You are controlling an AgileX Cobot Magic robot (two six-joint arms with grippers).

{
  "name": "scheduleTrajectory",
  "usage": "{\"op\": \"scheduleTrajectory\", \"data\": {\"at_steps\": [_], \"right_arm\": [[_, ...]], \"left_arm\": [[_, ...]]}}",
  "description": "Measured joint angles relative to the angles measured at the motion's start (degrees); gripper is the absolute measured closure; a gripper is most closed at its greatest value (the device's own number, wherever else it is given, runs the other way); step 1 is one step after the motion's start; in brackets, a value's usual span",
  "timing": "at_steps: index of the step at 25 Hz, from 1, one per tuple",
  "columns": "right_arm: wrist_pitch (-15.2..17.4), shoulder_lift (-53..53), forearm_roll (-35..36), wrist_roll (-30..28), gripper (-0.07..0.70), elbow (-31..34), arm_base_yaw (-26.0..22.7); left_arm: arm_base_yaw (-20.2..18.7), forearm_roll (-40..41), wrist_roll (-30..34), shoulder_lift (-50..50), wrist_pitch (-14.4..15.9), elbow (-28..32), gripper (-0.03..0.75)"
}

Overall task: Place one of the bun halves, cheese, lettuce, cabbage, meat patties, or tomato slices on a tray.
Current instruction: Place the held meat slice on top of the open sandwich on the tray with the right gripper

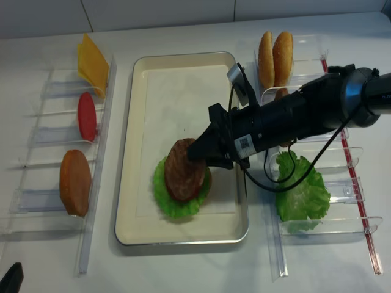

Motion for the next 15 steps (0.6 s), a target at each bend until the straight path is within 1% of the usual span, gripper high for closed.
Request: {"op": "scheduleTrajectory", "data": {"at_steps": [2,3,5,9,12,15], "right_arm": [[0.4,0.0,-0.37,-0.08,0.252,0.0,0.0],[0.64,0.0,-0.48,-0.08,0.213,0.0,0.0],[1.3,0.0,-0.89,-0.08,0.176,0.0,0.0],[1.71,0.11,-3.38,0.87,0.157,-1.94,0.0],[1.81,0.11,-6.44,3.69,0.159,-4.73,0.0],[1.25,0.11,-10.51,7.1,0.16,-7.22,0.0]], "left_arm": [[0.0,0.0,0.0,0.0,0.0,0.0,0.243],[0.0,0.0,0.0,0.0,0.0,0.0,0.243],[0.0,0.0,0.0,0.0,0.0,0.0,0.243],[0.0,0.0,0.0,0.0,0.0,0.0,0.243],[0.0,0.0,0.0,0.0,0.0,0.0,0.243],[0.0,0.0,0.0,0.0,0.0,0.0,0.243]]}}
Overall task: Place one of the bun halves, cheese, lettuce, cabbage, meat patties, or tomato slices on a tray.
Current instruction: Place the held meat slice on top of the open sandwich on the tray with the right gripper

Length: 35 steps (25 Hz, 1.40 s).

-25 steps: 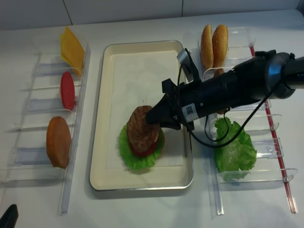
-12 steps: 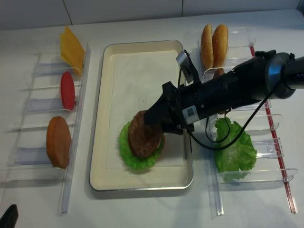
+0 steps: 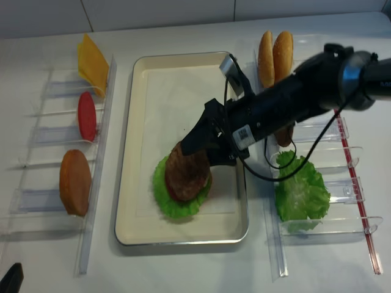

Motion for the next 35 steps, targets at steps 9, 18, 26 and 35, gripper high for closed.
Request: {"op": "scheduleTrajectory", "data": {"at_steps": [9,18,26,35], "right_arm": [[-1.44,0.0,-6.0,4.68,0.16,-1.6,0.0],[-2.31,0.0,-4.78,5.1,0.16,-1.6,2.28],[-4.75,0.1,-4.9,4.87,0.16,-1.6,2.26],[-5.34,0.08,-13.88,8.44,0.161,-6.23,2.26]], "left_arm": [[0.0,0.0,0.0,0.0,0.0,0.0,0.243],[0.0,0.0,0.0,0.0,0.0,0.0,0.243],[0.0,0.0,0.0,0.0,0.0,0.0,0.243],[0.0,0.0,0.0,0.0,0.0,0.0,0.243]]}}
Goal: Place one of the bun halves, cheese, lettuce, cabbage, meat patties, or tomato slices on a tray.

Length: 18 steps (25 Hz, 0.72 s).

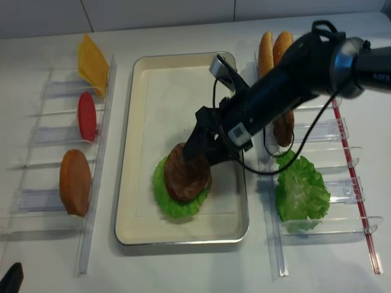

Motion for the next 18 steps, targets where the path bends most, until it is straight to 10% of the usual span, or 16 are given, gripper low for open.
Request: {"op": "scheduleTrajectory", "data": {"at_steps": [7,18], "right_arm": [[0.25,0.26,-12.77,8.26,0.162,-6.56,0.0],[9.52,0.37,-24.97,18.15,0.162,-21.57,0.13]], "left_arm": [[0.0,0.0,0.0,0.0,0.0,0.0,0.243],[0.0,0.0,0.0,0.0,0.0,0.0,0.243]]}}
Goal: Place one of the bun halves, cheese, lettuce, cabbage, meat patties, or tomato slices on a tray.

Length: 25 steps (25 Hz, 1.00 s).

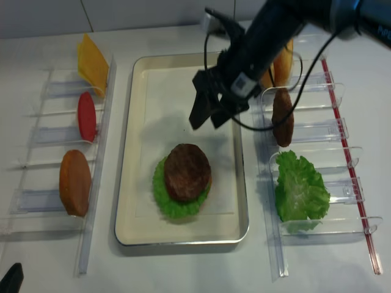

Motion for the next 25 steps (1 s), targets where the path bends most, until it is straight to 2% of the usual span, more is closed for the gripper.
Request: {"op": "scheduleTrajectory", "data": {"at_steps": [5,8,14,16,21,25], "right_arm": [[0.52,0.0,-5.04,3.1,0.167,-5.71,0.0],[0.74,-0.24,-8.39,4.11,0.189,-6.51,0.0],[1.33,-4.73,-27.49,9.55,0.229,-6.56,0.0],[1.57,-7.17,-31.36,10.34,0.23,-6.56,-0.24],[1.96,-12.55,-32.89,10.68,0.23,-6.32,-5.07],[1.96,-17.81,-31.54,9.58,0.233,-0.53,-11.49]], "left_arm": [[0.0,0.0,0.0,0.0,0.0,0.0,0.243],[0.0,0.0,0.0,0.0,0.0,0.0,0.243],[0.0,0.0,0.0,0.0,0.0,0.0,0.243],[0.0,0.0,0.0,0.0,0.0,0.0,0.243],[0.0,0.0,0.0,0.0,0.0,0.0,0.243],[0.0,0.0,0.0,0.0,0.0,0.0,0.243]]}}
